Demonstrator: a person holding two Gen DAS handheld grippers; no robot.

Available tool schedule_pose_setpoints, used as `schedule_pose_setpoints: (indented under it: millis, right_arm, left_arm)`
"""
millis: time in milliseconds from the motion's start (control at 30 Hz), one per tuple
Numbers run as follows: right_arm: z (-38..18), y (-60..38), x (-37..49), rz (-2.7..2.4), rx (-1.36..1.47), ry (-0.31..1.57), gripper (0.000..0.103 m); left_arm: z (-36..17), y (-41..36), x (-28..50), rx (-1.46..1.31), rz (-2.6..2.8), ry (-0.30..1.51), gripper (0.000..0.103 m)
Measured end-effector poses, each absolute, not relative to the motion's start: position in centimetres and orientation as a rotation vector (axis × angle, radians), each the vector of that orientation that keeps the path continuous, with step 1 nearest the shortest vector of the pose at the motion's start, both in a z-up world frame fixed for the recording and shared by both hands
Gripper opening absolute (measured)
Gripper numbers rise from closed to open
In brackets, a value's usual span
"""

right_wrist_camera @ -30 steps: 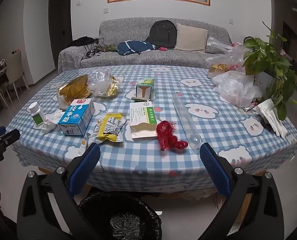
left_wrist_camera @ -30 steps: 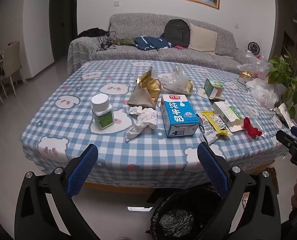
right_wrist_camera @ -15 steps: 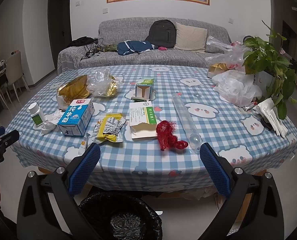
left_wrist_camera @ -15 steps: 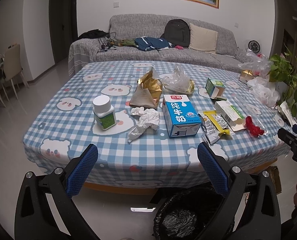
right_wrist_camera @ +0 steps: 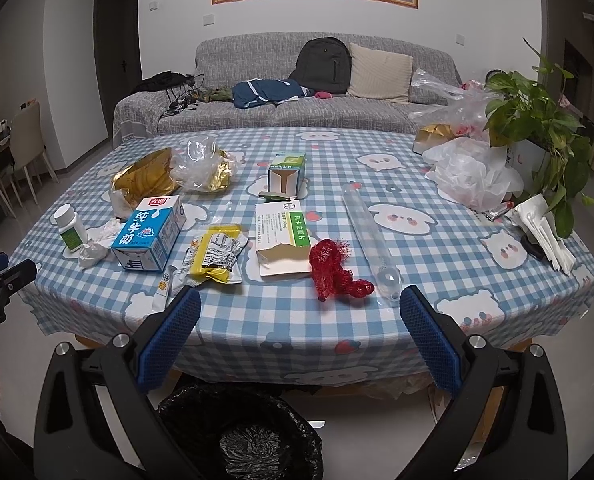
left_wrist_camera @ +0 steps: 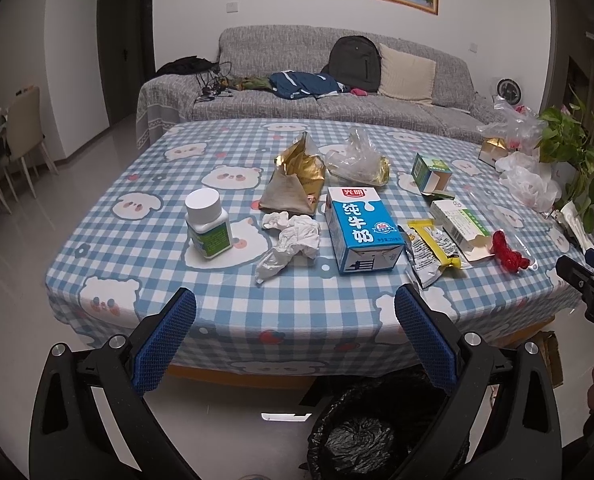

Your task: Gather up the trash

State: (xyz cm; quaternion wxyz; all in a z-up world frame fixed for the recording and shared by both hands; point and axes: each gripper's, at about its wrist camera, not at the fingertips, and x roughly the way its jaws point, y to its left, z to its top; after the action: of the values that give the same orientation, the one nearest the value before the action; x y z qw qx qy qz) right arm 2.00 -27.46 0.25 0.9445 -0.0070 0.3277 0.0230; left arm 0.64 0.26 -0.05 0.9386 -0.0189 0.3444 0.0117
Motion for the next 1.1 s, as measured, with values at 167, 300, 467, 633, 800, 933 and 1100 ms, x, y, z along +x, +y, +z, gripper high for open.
schedule_pose_setpoints:
  millis: [167,300,467,633,800,933,1100]
  right_arm:
    - [0.29,-27.43,1.99,0.047,-0.014,0.668,0.095]
    - [0.20,-27.57,2.11,0.046,-0.014,0.670,0.095]
    - [0.20,-27.59,2.14,0.046,-0.014,0.670,0.095]
    - [0.25,-27.52,2.12,0.045,-0.015,0.670,0.095]
    - [0.22,-27.57,2.12,0.044,-0.015,0.669,0.095]
    - [0.13,-27.72,2.24,0.041,-0.013,0.671,0.095]
    - [0.13,-27.74,2.24,0.043,-0.013,0.671,0.095]
  left_arm:
    - [-0.13,0.35,0.66,-0.036,0.022,0.705,0.097]
    - [-0.17,0.32,0.68,-0.038,0.022,0.707,0.097]
    - [-0.21,0.27,0.72,-0.035,0.020,0.709,0.097]
    - [-0.20,0.08,0.75,-0.035,0.017,0.711,0.097]
    - [-0.19,0.05,0.76,-0.035,0.017,0.711,0.097]
    - [-0.20,0.02,0.78,-0.036,0.018,0.713,0.097]
    - [-0.21,-0.02,0.79,-0.035,0.017,0.714,0.097]
